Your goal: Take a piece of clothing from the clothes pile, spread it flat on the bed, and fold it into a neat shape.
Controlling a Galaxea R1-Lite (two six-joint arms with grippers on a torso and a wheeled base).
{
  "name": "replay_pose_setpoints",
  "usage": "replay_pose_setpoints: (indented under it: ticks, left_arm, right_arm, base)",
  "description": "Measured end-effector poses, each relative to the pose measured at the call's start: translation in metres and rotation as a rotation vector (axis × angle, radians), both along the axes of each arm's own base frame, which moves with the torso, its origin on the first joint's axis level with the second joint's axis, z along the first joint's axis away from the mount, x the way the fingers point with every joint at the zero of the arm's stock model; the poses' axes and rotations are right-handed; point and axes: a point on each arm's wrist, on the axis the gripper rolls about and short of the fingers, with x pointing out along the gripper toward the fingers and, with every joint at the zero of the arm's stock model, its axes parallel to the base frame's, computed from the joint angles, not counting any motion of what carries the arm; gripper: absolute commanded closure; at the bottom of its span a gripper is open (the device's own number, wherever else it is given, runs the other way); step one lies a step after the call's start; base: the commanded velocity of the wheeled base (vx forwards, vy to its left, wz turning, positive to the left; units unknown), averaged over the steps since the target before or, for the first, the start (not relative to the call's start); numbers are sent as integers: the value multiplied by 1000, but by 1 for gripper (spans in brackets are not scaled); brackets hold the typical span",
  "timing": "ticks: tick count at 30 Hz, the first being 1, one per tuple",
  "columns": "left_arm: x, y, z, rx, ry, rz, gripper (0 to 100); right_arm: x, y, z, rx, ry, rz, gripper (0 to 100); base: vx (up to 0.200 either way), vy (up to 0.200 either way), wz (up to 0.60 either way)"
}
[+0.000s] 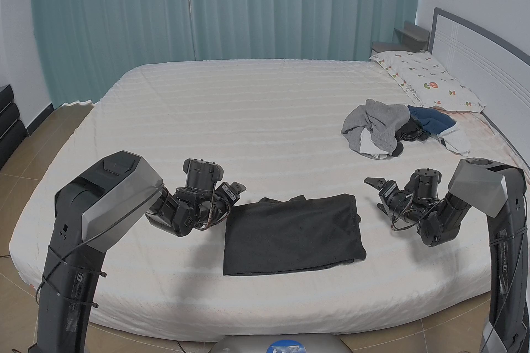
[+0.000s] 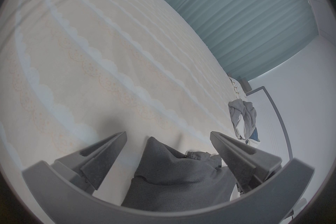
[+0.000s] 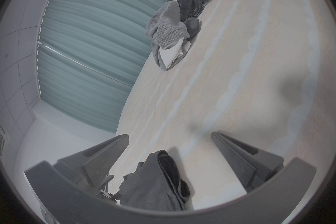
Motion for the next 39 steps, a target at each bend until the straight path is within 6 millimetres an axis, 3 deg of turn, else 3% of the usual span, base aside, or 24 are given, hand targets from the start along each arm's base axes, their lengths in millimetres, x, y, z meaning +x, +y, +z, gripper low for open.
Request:
replay_pose_setpoints:
  ticks: [5,6,22,29,39]
  left_arm:
    - [0,-4,-3,9,-3,1,0]
    - [0,-4,-3,15,-5,6,100]
    - [6,-5,-17,116,-41,125,100]
    - [6,-4,-19,133,-44,151,100]
    - [6,-3,-22,138,-37,153,100]
  right_arm:
    - [1,3,0,0,-8,6,0]
    - [1,4,-1,0,-9,8,0]
    - [4,20,-4,-54,-41,61,0]
    - [6,47,-15,-123,-69,133,0]
    - [17,63,-24,-177,-110,86,0]
  base:
    - [0,0,0]
    - [0,0,0]
    - [0,0,0]
    - [0,0,0]
    - [0,0,0]
